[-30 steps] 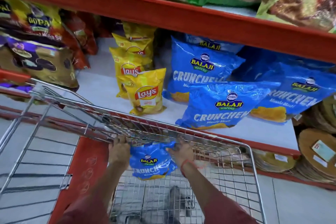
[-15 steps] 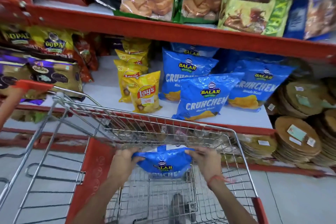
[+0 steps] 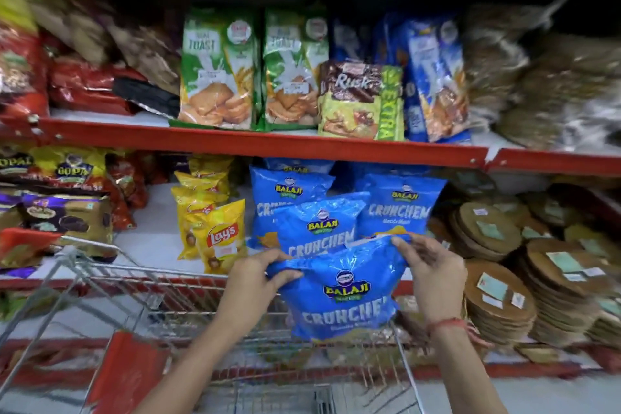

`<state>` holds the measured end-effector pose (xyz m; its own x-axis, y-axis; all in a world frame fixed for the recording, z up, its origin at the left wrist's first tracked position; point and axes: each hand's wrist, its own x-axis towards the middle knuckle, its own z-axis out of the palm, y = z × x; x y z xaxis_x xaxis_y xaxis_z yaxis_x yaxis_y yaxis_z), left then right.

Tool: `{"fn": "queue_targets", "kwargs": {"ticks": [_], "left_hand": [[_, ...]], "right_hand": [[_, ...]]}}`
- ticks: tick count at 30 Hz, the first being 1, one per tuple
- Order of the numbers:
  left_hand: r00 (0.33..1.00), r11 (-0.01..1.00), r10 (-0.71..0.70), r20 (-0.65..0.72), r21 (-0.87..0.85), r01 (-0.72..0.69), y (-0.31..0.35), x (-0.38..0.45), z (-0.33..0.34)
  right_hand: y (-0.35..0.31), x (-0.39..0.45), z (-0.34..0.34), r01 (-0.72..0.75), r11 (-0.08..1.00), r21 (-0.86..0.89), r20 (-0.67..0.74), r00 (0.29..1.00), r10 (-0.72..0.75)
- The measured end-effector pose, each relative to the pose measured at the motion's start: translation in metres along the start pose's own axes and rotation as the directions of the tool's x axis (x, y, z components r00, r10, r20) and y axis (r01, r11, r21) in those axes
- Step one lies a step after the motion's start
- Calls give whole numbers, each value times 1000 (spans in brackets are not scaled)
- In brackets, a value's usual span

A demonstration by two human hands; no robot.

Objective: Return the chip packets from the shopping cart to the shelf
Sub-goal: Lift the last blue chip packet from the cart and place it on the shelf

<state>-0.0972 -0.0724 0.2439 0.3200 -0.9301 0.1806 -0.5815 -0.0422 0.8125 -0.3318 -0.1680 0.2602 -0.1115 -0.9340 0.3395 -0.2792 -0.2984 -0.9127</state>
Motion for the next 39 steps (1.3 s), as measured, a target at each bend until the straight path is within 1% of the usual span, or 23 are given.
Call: {"fn": "queue_targets", "kwargs": {"ticks": [3, 6, 9, 13, 16, 22, 26, 28, 29, 32, 35, 39], "left_hand": [[999, 999, 33, -32, 8, -33, 34, 19, 24], [994, 997, 80, -68, 8, -79, 68, 41, 53], [988, 992, 113, -101, 60, -108, 94, 64, 86], [991, 989, 112, -70, 102, -105, 115, 96, 130], [996, 984, 77, -41, 166, -69, 121, 118, 157], [998, 971, -20, 62, 240, 5, 109, 135, 187], [999, 965, 5, 33, 262, -13, 101, 137, 193], [1000, 969, 16, 26, 247, -22, 97, 134, 191], [1000, 970, 23, 18, 241, -27, 95, 131, 189], [998, 973, 58, -14, 225, -53, 84, 121, 176], [995, 974, 85, -42, 216, -74, 68, 109, 157], [989, 995, 69, -127, 74, -60, 41, 91, 120]], "right_hand": [[-1, 39, -24, 30, 999, 16, -68, 997, -28], [8, 80, -46, 32, 999, 16, -101, 994, -30], [26, 117, -63, -10, 998, 68, -140, 990, 20], [52, 157, -75, -68, 992, 107, -217, 972, 90], [70, 178, -79, -93, 993, 66, -244, 964, 106], [125, 191, -64, -224, 972, -66, -170, 963, 210], [126, 190, -60, -239, 948, -208, -109, 969, 221], [121, 186, -58, -227, 941, -249, -63, 974, 219], [118, 181, -56, -214, 942, -260, -61, 977, 205], [103, 160, -44, -116, 955, -273, -75, 992, 99], [82, 136, -22, -21, 965, -260, 11, 1000, 25], [52, 99, 18, 137, 975, -174, 100, 988, -121]]}}
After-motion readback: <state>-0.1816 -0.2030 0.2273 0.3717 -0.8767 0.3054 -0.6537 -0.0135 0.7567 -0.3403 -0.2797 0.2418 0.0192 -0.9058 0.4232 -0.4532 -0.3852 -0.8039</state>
